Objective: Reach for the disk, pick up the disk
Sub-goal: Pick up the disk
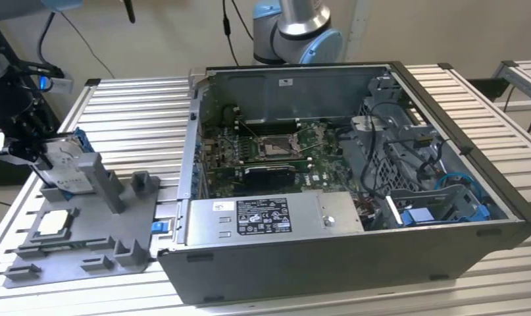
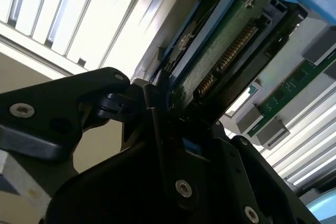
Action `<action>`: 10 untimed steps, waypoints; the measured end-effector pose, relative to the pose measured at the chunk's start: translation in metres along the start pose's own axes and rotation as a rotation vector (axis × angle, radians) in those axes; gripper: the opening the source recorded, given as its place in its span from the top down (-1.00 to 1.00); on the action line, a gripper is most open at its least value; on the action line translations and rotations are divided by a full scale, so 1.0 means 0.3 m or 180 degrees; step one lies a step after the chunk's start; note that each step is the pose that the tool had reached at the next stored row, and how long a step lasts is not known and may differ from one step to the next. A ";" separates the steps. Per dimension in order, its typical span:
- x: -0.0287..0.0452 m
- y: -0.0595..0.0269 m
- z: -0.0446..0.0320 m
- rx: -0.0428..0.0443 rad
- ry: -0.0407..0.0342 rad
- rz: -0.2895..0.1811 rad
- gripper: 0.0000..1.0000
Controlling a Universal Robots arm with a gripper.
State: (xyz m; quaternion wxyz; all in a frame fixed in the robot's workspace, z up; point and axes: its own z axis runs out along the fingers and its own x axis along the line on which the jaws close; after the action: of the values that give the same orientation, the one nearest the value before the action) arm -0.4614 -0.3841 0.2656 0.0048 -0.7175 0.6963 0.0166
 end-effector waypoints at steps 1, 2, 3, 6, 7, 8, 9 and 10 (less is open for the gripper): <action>0.000 0.000 0.000 0.0001 0.0000 0.0000 1.00; 0.000 0.000 -0.003 0.0002 -0.0001 0.0000 1.00; 0.000 0.000 -0.009 0.0002 -0.0002 0.0000 1.00; -0.002 0.001 -0.047 0.0000 0.0000 0.0000 1.00; -0.002 0.001 -0.052 0.0000 0.0000 0.0000 1.00; -0.002 0.001 -0.053 0.0000 0.0000 0.0000 1.00; -0.002 0.001 -0.053 0.0000 0.0000 0.0000 1.00; -0.002 0.001 -0.053 0.0001 0.0000 0.0000 1.00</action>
State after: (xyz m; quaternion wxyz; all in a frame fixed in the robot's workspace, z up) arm -0.4613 -0.3841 0.2814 0.0049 -0.7175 0.6963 0.0166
